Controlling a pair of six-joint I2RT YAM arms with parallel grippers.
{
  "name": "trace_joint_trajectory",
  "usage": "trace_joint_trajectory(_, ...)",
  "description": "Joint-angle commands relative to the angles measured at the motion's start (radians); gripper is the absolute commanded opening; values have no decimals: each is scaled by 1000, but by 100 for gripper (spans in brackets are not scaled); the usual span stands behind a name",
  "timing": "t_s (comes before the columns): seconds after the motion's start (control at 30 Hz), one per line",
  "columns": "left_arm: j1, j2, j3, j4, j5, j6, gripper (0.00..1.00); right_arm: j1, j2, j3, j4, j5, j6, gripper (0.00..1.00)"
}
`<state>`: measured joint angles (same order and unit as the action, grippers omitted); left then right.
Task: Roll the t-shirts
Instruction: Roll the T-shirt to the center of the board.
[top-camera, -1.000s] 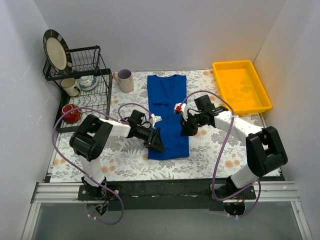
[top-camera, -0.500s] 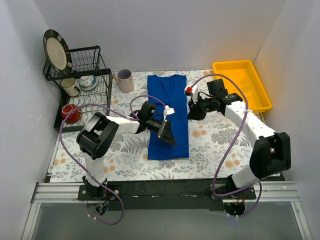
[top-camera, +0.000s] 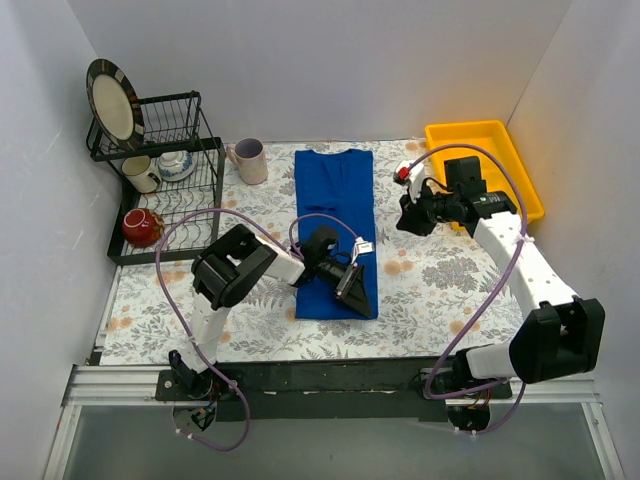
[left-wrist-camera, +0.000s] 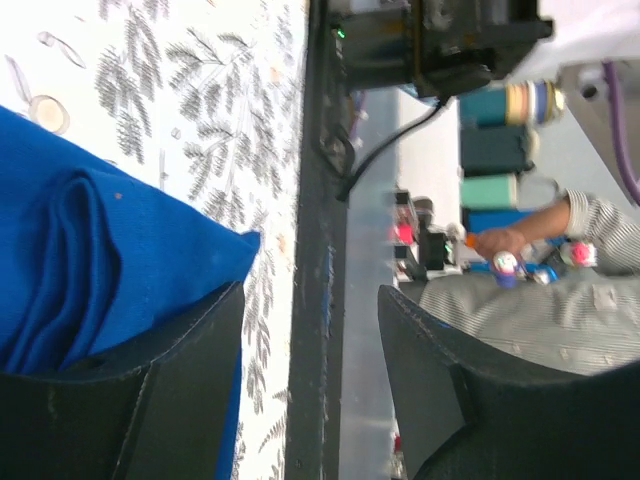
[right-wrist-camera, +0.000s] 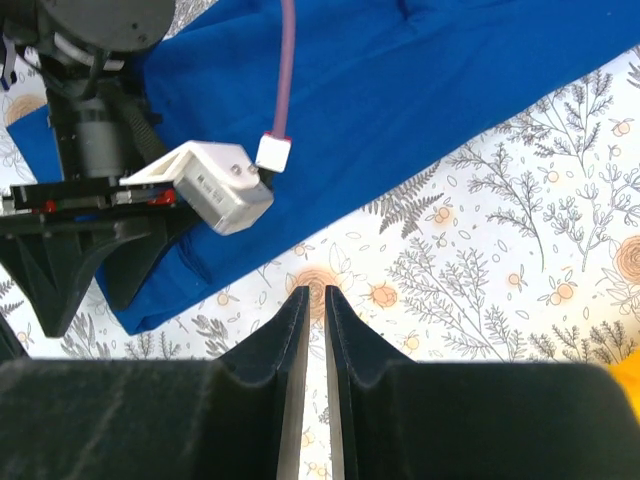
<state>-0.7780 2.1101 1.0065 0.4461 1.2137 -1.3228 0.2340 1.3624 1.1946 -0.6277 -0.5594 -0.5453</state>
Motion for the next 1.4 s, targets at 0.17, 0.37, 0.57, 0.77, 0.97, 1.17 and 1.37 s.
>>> trace_joint_trajectory(0.17,8,-18,95,-183,33,167,59,-1,-65,-36,-18,16,-36,25)
trace_joint_trajectory(0.37,48,-222,259,-807,-75,735,65,7,-187,-47,116,128,-35,42)
trace_joint_trajectory(0.57,82,-467,212,-1138,-418,1215,71,59,-364,-208,503,404,6,99)
trace_joint_trajectory(0.77,28,-708,-34,-1061,-660,1461,68,65,-185,-46,159,113,-11,66)
trace_joint_trajectory(0.97,-32,-782,-183,-884,-770,1508,67,74,-207,-99,178,182,-34,60)
trace_joint_trajectory(1.17,-86,-768,-296,-690,-879,1528,67,74,-239,-138,149,194,-38,61)
trace_joint_trajectory(1.37,-92,-719,-298,-702,-850,1547,65,76,-261,-190,152,184,-22,61)
